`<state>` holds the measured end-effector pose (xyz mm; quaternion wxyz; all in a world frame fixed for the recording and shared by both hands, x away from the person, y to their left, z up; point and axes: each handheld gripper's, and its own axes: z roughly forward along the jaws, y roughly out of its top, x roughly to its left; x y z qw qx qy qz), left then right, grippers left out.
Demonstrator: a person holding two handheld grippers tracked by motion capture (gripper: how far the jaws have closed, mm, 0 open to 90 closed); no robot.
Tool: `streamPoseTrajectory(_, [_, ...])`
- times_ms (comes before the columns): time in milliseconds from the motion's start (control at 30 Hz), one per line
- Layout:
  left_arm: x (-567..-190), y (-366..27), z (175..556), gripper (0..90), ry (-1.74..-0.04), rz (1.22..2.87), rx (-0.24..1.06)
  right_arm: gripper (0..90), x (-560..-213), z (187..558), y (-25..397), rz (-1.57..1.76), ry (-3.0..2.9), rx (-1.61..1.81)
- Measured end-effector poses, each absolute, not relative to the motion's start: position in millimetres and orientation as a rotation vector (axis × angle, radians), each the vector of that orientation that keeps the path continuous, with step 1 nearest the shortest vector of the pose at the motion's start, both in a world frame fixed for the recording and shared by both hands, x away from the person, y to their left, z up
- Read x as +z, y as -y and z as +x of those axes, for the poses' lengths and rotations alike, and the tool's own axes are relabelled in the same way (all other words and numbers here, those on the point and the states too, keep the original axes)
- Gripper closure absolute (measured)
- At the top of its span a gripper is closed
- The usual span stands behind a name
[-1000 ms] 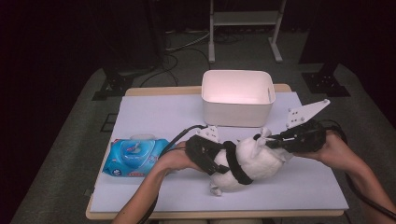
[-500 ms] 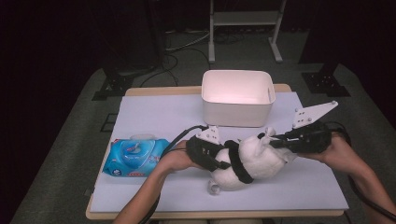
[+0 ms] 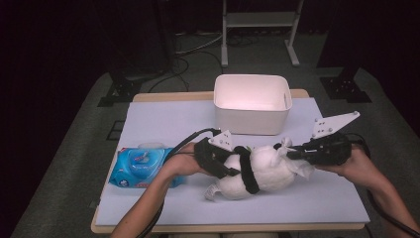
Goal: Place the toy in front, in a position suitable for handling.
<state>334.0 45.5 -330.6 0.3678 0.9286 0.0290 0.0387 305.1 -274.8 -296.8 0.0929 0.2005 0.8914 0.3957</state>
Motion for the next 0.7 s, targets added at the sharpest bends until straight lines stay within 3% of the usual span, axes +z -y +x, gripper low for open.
streamPoseTrajectory(700, [-323, -29, 330, 42.5, -0.008, 2.438, 0.101, 82.1, -295, 309, 260, 0.525, -2.678, 1.205])
